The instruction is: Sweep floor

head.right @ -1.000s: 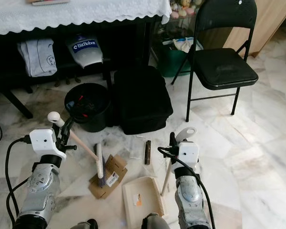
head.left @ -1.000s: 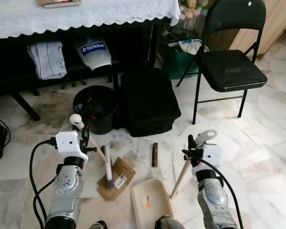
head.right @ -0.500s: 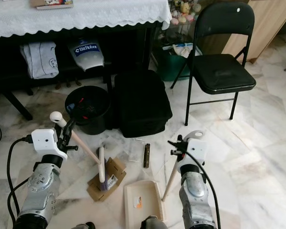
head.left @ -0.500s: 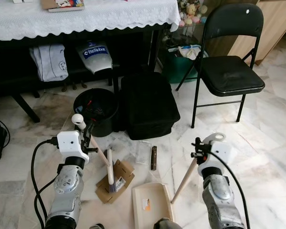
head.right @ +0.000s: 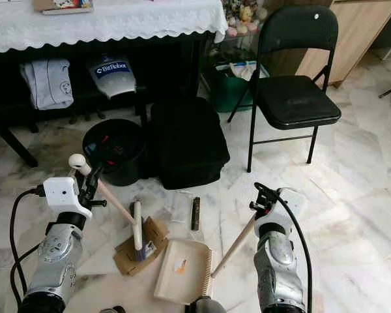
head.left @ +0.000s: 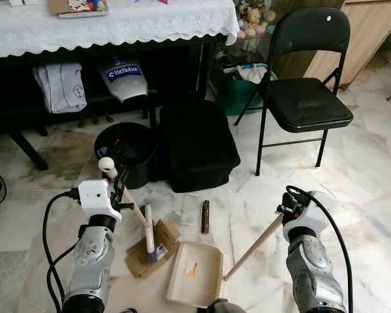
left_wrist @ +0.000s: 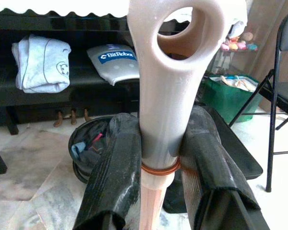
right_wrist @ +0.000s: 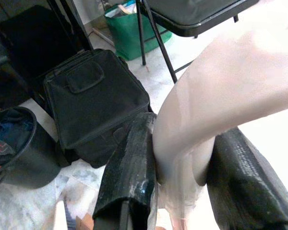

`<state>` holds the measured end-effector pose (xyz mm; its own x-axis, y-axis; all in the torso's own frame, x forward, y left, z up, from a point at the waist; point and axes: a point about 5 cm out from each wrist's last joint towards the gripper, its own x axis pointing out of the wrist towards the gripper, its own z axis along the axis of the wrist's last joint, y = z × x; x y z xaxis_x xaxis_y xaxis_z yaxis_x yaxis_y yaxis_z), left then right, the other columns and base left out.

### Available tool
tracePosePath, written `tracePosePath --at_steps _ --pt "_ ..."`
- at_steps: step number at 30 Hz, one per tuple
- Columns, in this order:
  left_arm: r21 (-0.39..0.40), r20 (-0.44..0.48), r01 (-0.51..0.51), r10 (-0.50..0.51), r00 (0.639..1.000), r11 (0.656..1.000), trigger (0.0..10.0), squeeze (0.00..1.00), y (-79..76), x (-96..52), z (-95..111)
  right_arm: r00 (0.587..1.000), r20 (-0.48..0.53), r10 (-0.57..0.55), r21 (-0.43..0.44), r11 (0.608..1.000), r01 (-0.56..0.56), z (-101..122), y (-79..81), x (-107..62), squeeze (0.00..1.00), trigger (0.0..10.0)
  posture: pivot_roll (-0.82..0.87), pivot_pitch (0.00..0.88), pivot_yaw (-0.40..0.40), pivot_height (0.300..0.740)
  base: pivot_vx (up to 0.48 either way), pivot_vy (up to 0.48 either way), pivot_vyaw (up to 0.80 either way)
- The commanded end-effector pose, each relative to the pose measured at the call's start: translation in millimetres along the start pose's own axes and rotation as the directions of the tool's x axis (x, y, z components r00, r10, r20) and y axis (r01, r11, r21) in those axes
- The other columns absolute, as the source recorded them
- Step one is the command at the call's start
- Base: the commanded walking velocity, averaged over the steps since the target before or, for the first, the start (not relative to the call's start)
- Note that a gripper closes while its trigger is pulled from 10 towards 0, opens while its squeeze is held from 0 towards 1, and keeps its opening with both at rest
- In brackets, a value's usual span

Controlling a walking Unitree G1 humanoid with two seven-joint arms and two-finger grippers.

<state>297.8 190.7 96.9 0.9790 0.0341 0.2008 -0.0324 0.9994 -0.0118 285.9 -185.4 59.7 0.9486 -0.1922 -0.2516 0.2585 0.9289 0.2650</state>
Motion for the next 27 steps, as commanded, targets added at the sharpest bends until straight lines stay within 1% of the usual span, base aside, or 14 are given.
tracePosePath --at_steps 1,7,13,19,23,25,27 --pt "-0.015 -0.018 0.015 -0.015 1.0 1.0 10.0 0.05 -3.7 0.2 -2.8 0.983 -0.18 0.029 0.137 0.991 -0.004 -34.6 7.2 -8.6 0.0 10.0 -0.03 0.176 -0.059 0.74 0.0 0.0 0.0" --pt "-0.016 -0.022 0.019 -0.02 1.0 1.0 10.0 0.05 -4.4 0.4 -3.7 0.978 -0.204 0.035 0.169 0.986 0.0 -36.1 7.7 -9.3 0.0 10.0 -0.02 0.175 -0.057 0.74 0.0 0.0 0.0" --pt "-0.016 -0.027 0.023 -0.023 0.999 1.0 10.0 0.05 -4.4 1.0 -4.3 0.974 -0.222 0.04 0.177 0.984 0.0 -37.0 8.8 -9.9 0.0 10.0 -0.02 0.174 -0.056 0.74 0.0 0.0 0.0" --pt "-0.017 -0.031 0.029 -0.03 0.999 0.999 10.0 0.05 -5.2 1.9 -4.5 0.968 -0.247 0.048 0.205 0.979 0.004 -39.5 10.3 -10.2 0.0 10.0 -0.02 0.172 -0.055 0.74 0.0 0.0 0.0" --pt "-0.017 -0.033 0.032 -0.032 0.999 0.999 10.0 0.05 -5.4 2.3 -4.8 0.965 -0.258 0.054 0.2 0.98 -0.001 -40.9 11.0 -10.4 0.0 10.0 -0.02 0.172 -0.055 0.74 0.0 0.0 0.0" --pt "-0.017 -0.035 0.032 -0.033 0.999 0.999 10.0 0.05 -5.4 2.4 -4.9 0.97 -0.237 0.044 0.189 0.982 0.002 -38.9 10.5 -9.8 0.0 10.0 -0.02 0.172 -0.055 0.74 0.0 0.0 0.0" --pt "-0.015 -0.036 0.032 -0.033 0.999 0.999 10.0 0.05 -5.3 2.7 -5.1 0.987 -0.161 0.005 0.147 0.989 0.019 -29.3 7.8 -7.8 0.0 10.0 -0.02 0.172 -0.053 0.74 0.0 0.0 0.0"
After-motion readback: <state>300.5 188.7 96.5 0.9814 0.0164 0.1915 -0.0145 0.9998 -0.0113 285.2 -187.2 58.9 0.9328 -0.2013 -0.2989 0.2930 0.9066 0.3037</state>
